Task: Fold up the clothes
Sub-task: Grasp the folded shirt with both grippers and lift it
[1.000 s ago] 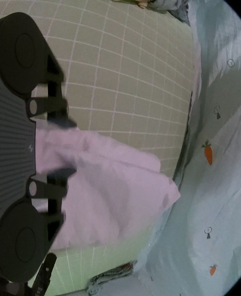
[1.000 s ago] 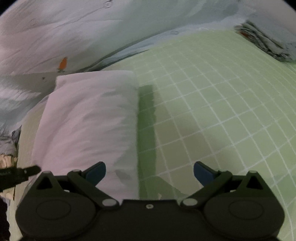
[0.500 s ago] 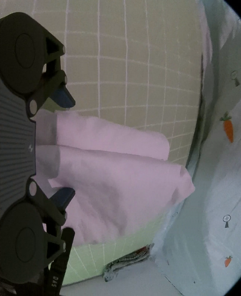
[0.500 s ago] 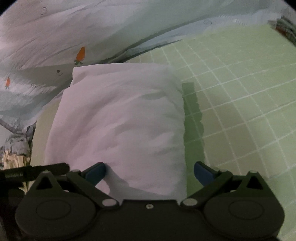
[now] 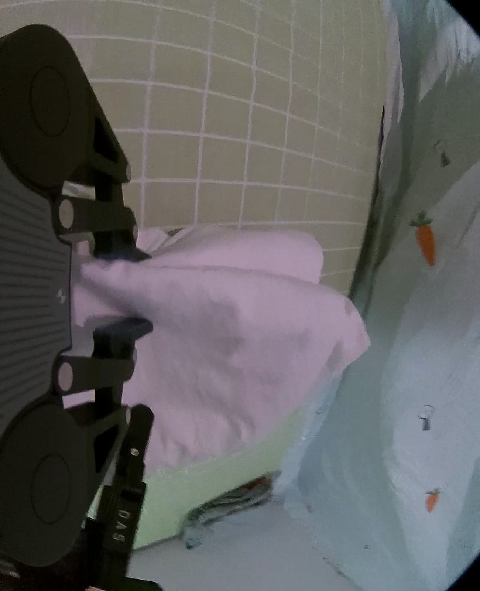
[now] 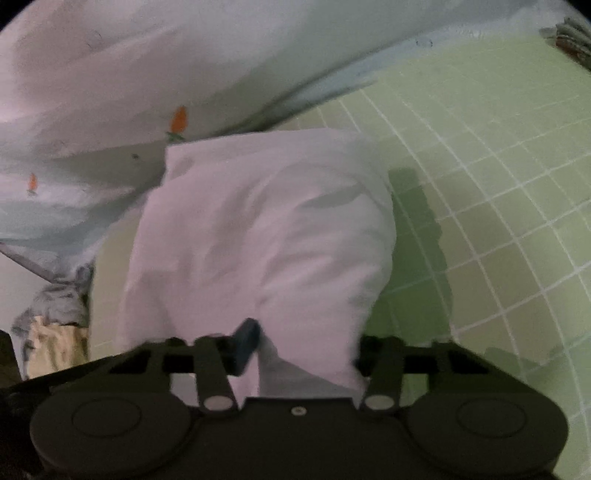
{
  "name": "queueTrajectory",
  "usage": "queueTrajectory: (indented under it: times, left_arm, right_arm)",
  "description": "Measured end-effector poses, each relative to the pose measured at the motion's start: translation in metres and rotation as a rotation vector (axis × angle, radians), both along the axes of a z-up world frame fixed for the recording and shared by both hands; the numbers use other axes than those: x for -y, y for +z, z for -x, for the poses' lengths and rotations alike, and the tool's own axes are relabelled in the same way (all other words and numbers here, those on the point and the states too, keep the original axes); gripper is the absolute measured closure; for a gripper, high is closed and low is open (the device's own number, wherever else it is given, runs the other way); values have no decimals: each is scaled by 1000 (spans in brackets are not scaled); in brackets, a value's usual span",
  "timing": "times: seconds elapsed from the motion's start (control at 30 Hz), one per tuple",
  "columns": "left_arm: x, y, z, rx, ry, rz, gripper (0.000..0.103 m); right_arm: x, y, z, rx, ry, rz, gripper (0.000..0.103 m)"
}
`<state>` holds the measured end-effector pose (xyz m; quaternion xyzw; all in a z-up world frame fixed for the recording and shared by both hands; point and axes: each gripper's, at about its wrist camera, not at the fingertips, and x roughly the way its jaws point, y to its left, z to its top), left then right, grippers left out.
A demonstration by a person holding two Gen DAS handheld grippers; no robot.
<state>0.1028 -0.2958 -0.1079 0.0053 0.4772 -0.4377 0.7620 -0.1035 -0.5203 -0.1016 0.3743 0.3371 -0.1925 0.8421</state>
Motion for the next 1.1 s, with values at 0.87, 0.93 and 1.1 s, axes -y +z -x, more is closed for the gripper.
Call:
queueTrajectory:
  times: [0.87, 0.93, 1.1]
  left_arm:
    - [116, 61, 284, 122, -219, 53, 80]
    - [144, 63, 312, 122, -223, 50, 81]
    - [231, 73, 370, 115, -254, 88, 81]
  right_arm:
    - [67, 38, 295, 141, -211, 64, 65]
    - [97, 39, 325, 145, -207, 67, 65]
    - [179, 49, 384, 165, -179, 122, 65]
